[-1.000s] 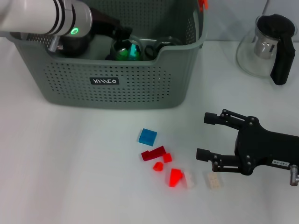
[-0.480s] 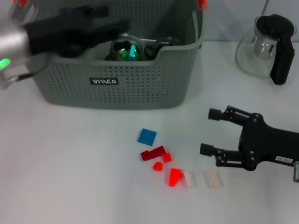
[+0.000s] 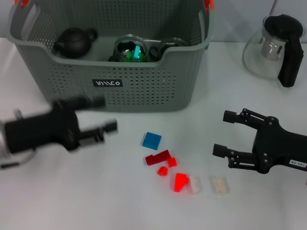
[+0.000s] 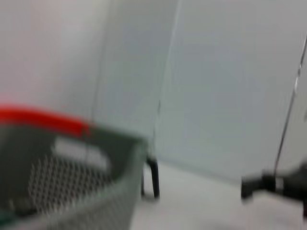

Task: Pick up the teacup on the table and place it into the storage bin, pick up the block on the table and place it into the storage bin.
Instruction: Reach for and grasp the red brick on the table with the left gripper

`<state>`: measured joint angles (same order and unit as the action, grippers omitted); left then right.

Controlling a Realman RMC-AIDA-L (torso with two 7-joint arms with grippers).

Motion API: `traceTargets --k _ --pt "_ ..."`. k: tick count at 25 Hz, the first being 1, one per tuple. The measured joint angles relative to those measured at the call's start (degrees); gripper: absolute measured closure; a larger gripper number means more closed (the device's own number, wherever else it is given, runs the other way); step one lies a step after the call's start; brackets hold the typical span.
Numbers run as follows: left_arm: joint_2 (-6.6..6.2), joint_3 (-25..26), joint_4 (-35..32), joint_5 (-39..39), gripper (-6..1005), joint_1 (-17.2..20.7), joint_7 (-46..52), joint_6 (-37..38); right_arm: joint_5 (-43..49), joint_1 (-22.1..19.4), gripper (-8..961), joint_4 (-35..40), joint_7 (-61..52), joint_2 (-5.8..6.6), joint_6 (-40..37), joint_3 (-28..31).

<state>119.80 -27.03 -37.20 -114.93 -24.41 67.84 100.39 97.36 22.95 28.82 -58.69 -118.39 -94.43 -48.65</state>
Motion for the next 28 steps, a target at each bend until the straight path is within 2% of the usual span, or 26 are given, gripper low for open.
traceTargets --k 3,5,6,12,14,19,24,28 --pt "1.16 -2.0 1.9 -3.1 282 -0.1 -2.2 -3.4 0.0 -0.5 29 0.1 0.0 0.23 0.1 0.2" --pt "1.35 -3.1 2.9 -3.6 283 -0.2 -3.4 -4.7 0.0 -1.0 29 0.4 0.0 0.44 0.1 0.8" --pt "2.10 -6.2 4.0 -3.9 283 -0.2 -6.2 -8.0 0.0 -1.4 29 0.4 0.0 0.55 0.0 1.2" --pt "4.26 -10.5 4.9 -3.9 286 -0.3 -12.0 -14.1 0.0 -2.8 29 0.5 0.3 1.32 -0.3 2.7" --pt "4.47 -12.5 6.7 -3.8 287 -1.1 -12.8 -17.5 0.0 -3.0 29 0.5 0.3 1.32 -0.3 2.7" --pt "4.46 -13.1 9.2 -3.4 290 -2.2 -13.1 -22.4 0.0 -2.9 29 0.5 0.4 1.08 -0.4 2.7" --pt "4.68 -12.6 12.9 -1.6 476 -3.4 -16.7 -26.3 0.0 -2.5 30 0.5 0.3 1.01 -0.4 2.7" --pt "4.70 -12.9 14.8 -1.5 486 -4.1 -18.7 -28.3 0.0 -2.5 30 0.6 0.3 0.94 -0.5 2.7"
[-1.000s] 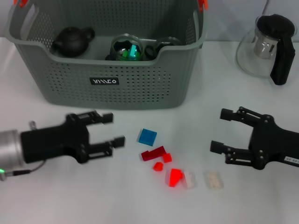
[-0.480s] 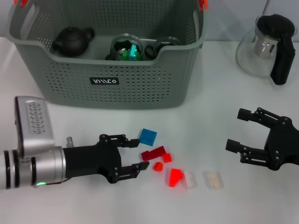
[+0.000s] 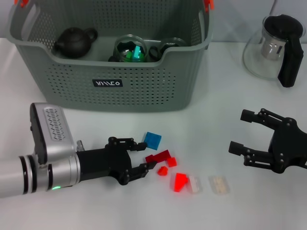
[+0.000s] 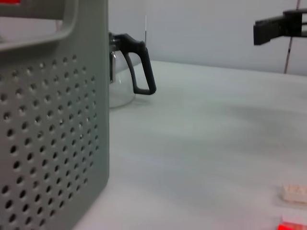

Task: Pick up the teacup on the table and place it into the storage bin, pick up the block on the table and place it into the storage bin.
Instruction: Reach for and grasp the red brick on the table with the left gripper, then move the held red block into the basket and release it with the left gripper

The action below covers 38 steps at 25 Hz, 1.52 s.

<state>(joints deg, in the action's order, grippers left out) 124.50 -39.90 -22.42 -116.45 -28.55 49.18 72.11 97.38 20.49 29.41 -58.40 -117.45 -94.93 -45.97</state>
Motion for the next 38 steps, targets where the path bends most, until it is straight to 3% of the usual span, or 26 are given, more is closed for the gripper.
traceTargets --k 20,25,34,38 --pt "0.20 0.3 4.1 0.3 508 -2.4 -2.4 -4.6 0.0 0.0 30 0.0 -0.3 -0.09 0.0 0.0" --pt "0.15 0.2 4.1 0.9 697 -2.6 -2.2 -4.9 0.0 0.0 30 0.0 -0.3 0.01 0.0 0.0" --pt "0.03 -0.1 3.9 0.1 827 -2.8 -1.6 -4.0 -0.2 0.0 30 0.0 -0.3 0.19 -0.5 0.0" --pt "-0.26 0.0 2.2 0.1 828 -2.2 0.6 -1.2 -0.3 0.1 30 0.0 -0.3 0.29 -0.8 0.0"
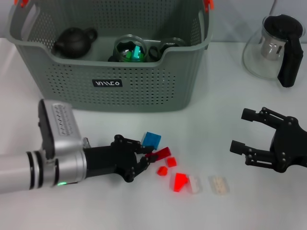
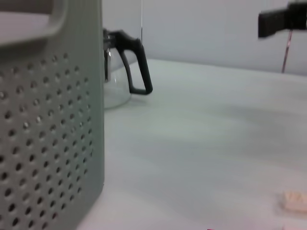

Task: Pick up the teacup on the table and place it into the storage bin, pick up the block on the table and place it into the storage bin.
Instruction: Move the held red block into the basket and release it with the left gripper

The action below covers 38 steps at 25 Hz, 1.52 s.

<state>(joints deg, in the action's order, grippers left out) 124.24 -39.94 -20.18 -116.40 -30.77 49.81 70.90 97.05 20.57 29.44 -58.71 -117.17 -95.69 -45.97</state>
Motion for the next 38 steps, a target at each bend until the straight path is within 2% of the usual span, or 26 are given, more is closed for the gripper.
traceTargets --k 4,8,9,10,14,17,19,20,23,26,29,30,34,38 --pt "-0.58 0.0 -6.6 -0.3 828 2.0 6.8 6.4 0.0 0.0 30 0.0 0.0 -0.01 -0.1 0.0" --pt "-2.42 1.1 -13.3 -0.3 827 3.6 13.9 15.9 0.0 0.0 30 0.0 0.0 -0.04 -0.8 0.0" --pt "-2.42 1.1 -13.3 -0.3 827 3.6 13.9 15.9 -0.1 0.0 30 0.0 0.0 -0.05 -1.0 0.0" --pt "-4.00 4.0 -15.4 -0.2 827 3.5 16.5 22.7 -0.1 0.0 30 0.0 0.0 -0.05 -1.2 0.0" --pt "-6.18 10.8 -16.5 -0.2 828 1.8 18.6 34.5 -0.1 0.0 30 0.0 0.0 -0.02 -1.3 0.0" --pt "-7.49 15.3 -18.0 1.2 828 -0.3 22.5 40.2 -0.1 0.2 30 0.0 0.0 -0.10 -1.4 0.0" --pt "-8.35 17.6 -19.7 4.1 827 -2.6 27.9 41.0 -0.1 0.3 30 0.0 0.0 -0.17 -1.4 0.0" --pt "-8.35 17.6 -19.7 4.1 826 -2.6 27.9 41.0 -0.1 0.4 30 0.0 0.0 -0.21 -1.4 0.0" --pt "-9.40 17.7 -21.9 6.2 824 -6.7 35.9 37.2 0.0 0.8 30 0.0 0.0 -0.35 -1.4 0.0" --pt "-9.76 15.3 -24.4 5.5 822 -10.4 43.7 30.1 0.0 1.0 30 0.1 0.0 -0.35 -1.6 0.0" --pt "-9.95 8.7 -26.9 5.0 821 -13.4 51.3 19.3 0.1 1.2 30 0.1 0.0 -0.35 -1.7 0.0" --pt "-10.22 4.1 -27.8 4.3 820 -14.4 54.9 13.5 0.1 1.3 30 0.1 0.0 -0.35 -1.7 0.0" --pt "-10.46 -3.9 -29.4 -0.3 818 -16.0 60.9 3.1 -0.1 1.6 31 0.1 0.0 -0.35 -1.8 0.0" --pt "-9.14 -12.2 -30.5 -11.1 815 -17.6 66.7 -8.4 0.0 2.2 31 0.1 0.0 -0.42 -1.9 0.0"
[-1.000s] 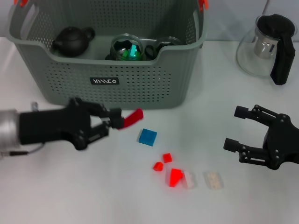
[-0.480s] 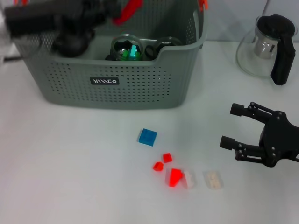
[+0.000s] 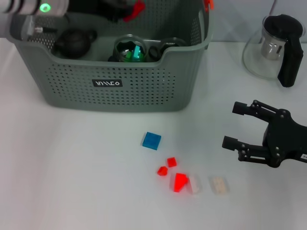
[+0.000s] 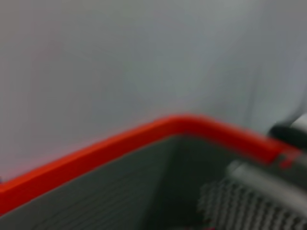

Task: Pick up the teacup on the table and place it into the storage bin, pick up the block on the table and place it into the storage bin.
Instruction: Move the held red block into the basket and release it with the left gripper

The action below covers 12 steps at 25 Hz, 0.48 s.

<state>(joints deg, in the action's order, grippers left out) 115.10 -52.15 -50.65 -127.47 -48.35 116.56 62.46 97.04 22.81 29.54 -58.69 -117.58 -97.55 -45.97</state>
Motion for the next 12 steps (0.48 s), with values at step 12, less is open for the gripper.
traceTargets --k 12 --pt "6.33 -6.5 1.1 -19.3 808 -2.0 5.2 -12.3 -0.1 0.6 31 0.0 0.0 -0.10 -0.1 0.0"
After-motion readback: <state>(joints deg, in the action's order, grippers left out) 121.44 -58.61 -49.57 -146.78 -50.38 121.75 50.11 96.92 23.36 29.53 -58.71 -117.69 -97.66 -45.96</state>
